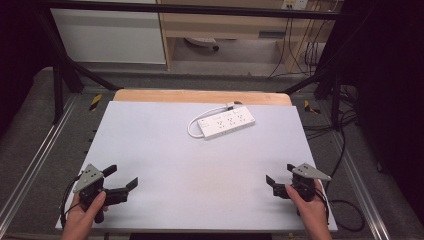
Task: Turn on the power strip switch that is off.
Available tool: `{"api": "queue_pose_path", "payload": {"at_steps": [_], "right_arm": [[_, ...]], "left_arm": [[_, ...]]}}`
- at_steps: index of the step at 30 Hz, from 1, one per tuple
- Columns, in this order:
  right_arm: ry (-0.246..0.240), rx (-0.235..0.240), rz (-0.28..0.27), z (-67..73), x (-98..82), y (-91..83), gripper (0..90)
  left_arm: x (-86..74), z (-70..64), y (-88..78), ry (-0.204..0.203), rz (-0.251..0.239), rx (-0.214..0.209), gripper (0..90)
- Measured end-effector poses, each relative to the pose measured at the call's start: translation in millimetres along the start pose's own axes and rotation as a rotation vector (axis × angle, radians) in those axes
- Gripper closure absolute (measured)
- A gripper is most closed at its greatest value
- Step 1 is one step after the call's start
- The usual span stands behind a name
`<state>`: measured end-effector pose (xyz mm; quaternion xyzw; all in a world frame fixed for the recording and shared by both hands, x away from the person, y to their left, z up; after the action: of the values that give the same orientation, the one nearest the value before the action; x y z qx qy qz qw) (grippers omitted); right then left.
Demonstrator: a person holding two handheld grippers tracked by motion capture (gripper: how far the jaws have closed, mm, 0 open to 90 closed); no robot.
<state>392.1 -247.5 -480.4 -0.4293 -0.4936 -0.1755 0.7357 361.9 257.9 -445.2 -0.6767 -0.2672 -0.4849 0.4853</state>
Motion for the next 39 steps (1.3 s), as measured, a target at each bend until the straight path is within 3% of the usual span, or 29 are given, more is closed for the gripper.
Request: {"api": "queue_pose_path", "payload": {"at_steps": [6,20,23,30,39], "right_arm": [[0.011,0.011,0.004,0.3,-0.9,-0.1,6.7],[0.018,0.048,-0.044,8.7,7.2,-1.3,4.6],[0.038,0.064,-0.066,9.8,13.7,-3.1,4.4],[-0.021,0.038,-0.065,9.3,29.4,-3.3,4.2],[-0.02,0.07,-0.082,6.3,52.2,15.2,3.7]], "left_arm": [[-1.7,1.6,1.3,-0.005,0.013,0.009,6.6],[-0.6,4.0,0.9,-0.009,0.003,0.018,6.2],[-0.7,4.5,1.5,-0.009,0.003,0.02,6.2],[-1.1,5.6,0.9,-0.008,0.004,0.027,6.2],[-2.3,7.1,1.5,-0.007,0.014,0.041,6.2]]}}
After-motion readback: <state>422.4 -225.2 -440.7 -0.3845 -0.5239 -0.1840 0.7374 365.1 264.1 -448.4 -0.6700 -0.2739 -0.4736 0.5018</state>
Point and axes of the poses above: each handheld gripper's, and its own axes: y roughly forward along the jaws, x roughly out of its top, z roughly to its left, the point moved 7 cm from there along y, roughly forward along the jaws, and after that the axes turned 9 degrees about x, right-handed, at the moved point
